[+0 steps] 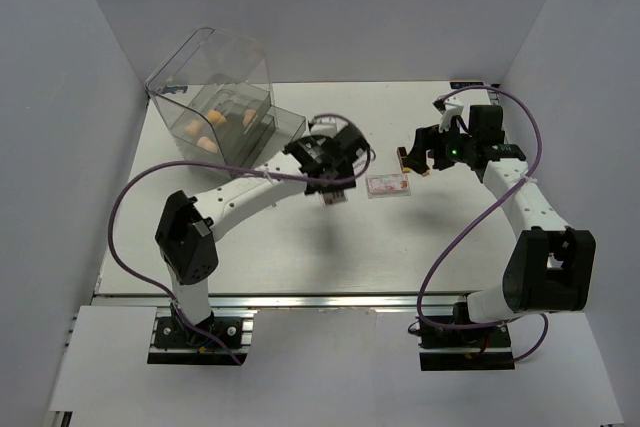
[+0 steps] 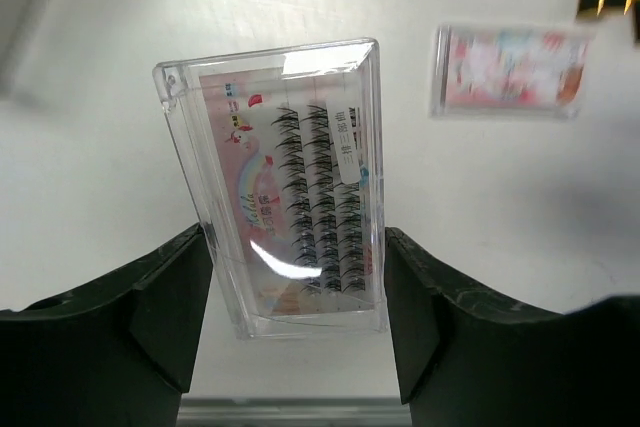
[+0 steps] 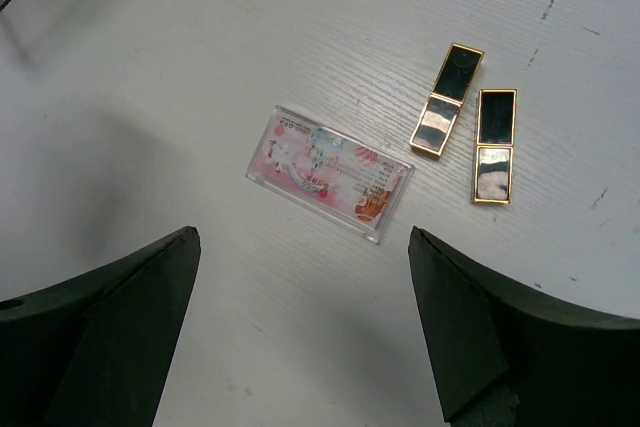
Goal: Organize the makeup
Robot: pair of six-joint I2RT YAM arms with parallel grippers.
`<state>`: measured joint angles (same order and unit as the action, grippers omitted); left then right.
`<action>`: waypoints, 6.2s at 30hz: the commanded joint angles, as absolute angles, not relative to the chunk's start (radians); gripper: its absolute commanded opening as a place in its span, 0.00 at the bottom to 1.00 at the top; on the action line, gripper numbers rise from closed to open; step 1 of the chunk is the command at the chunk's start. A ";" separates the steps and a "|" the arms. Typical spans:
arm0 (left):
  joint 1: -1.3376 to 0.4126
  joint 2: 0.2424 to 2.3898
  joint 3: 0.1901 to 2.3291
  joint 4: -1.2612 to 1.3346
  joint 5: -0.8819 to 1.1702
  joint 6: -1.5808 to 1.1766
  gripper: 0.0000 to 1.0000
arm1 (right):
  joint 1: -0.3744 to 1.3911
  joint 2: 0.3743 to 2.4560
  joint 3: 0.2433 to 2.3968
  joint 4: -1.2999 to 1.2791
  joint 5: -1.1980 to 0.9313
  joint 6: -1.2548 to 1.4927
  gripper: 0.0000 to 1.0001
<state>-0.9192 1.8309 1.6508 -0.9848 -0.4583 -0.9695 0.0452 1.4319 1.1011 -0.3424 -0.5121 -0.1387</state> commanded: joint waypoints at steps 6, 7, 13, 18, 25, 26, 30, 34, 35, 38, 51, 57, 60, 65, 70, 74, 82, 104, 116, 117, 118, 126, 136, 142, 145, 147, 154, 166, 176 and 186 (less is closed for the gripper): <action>-0.648 1.789 1.784 -1.040 -0.604 -0.419 0.06 | 0.038 1.397 1.103 -0.319 -0.543 -0.132 0.89; -0.623 1.787 1.773 -1.007 -0.629 -0.347 0.08 | 0.038 1.402 1.104 -0.319 -0.549 -0.132 0.89; -0.601 1.828 1.743 -0.852 -0.759 -0.143 0.11 | 0.038 1.410 1.106 -0.322 -0.581 -0.138 0.89; -0.589 1.855 1.701 -0.762 -0.778 -0.075 0.25 | 0.038 1.413 1.106 -0.324 -0.623 -0.189 0.89; -0.558 1.867 1.651 -0.716 -0.784 -0.069 0.72 | 0.043 1.407 1.077 -0.327 -0.765 -0.343 0.89; -0.558 1.870 1.652 -0.715 -0.776 -0.071 0.75 | 0.044 1.404 1.068 -0.327 -0.770 -0.368 0.89; -0.555 1.884 1.670 -0.718 -0.753 -0.080 0.82 | 0.058 1.388 1.049 -0.344 -0.773 -0.524 0.89; -0.557 1.888 1.678 -0.726 -0.744 -0.084 0.88 | 0.072 1.376 1.037 -0.374 -0.756 -0.673 0.89; -0.555 1.885 1.677 -0.726 -0.744 -0.086 0.88 | 0.075 1.374 1.035 -0.379 -0.753 -0.683 0.89; -0.555 1.878 1.667 -0.730 -0.744 -0.087 0.89 | 0.077 1.381 1.037 -0.385 -0.746 -0.692 0.89; -0.557 1.518 1.484 -0.614 -0.215 -0.348 0.23 | 0.115 1.605 1.184 -0.701 -0.626 -1.563 0.89; -0.555 1.134 1.099 -0.394 -0.028 -0.580 0.79 | 0.204 1.772 1.365 -0.749 -0.571 -1.425 0.89; -0.555 0.971 0.952 -0.347 -0.029 -0.669 0.82 | 0.239 1.838 1.393 -0.764 -0.545 -1.398 0.89; -0.554 0.801 0.835 -0.397 -0.084 -0.756 0.84 | 0.268 1.936 1.462 -0.788 -0.520 -1.345 0.89; -0.554 0.698 0.778 -0.434 -0.121 -0.795 0.86 | 0.281 1.997 1.528 -0.802 -0.492 -1.328 0.89; -0.555 0.678 0.765 -0.446 -0.144 -0.801 0.87 | 0.281 2.045 1.555 -0.819 -0.454 -1.330 0.89; -0.555 0.726 0.788 -0.442 -0.146 -0.772 0.88 | 0.295 2.072 1.543 -0.799 -0.394 -1.328 0.90; -0.555 0.689 0.874 -0.483 -0.301 -0.747 0.91 | 0.330 1.924 1.424 -0.818 -0.457 -1.356 0.32; -0.555 0.640 0.874 -0.529 -0.379 -0.756 0.91 | 0.472 1.878 1.708 -0.815 -0.634 -1.247 0.12; -0.555 0.631 0.876 -0.534 -0.383 -0.758 0.91 | 0.482 1.884 1.733 -0.802 -0.634 -1.238 0.11; -0.554 0.624 0.873 -0.544 -0.391 -0.762 0.91 | 0.491 1.896 1.756 -0.784 -0.635 -1.224 0.11; -0.554 0.555 0.874 -0.627 -0.459 -0.784 0.91 | 0.589 2.000 1.962 -0.516 -0.557 -1.149 0.12; -0.554 0.474 0.882 -0.710 -0.528 -0.799 0.92 | 0.709 2.065 1.942 -0.163 -0.450 -1.112 0.15; -0.555 0.450 0.864 -0.719 -0.537 -0.813 0.92 | 0.761 2.108 1.885 0.029 -0.402 -1.167 0.19; -0.554 0.440 0.854 -0.721 -0.537 -0.819 0.92 | 0.775 2.135 1.875 0.064 -0.391 -1.196 0.23; -0.555 0.436 0.854 -0.723 -0.537 -0.821 0.92 | 0.779 2.151 1.865 0.080 -0.382 -1.219 0.26; -0.555 0.436 0.847 -0.719 -0.538 -0.822 0.92 | 0.784 2.164 1.813 0.090 -0.368 -1.258 0.41; -0.555 0.466 0.847 -0.690 -0.520 -0.815 0.93 | 0.784 2.181 1.767 0.115 -0.341 -1.261 0.80; -0.555 0.485 0.853 -0.669 -0.497 -0.807 0.93 | 0.785 2.169 1.747 0.130 -0.334 -1.246 0.89; -0.555 0.529 0.847 -0.578 -0.411 -0.772 0.72 | 0.753 1.991 1.684 0.137 -0.340 -0.949 0.73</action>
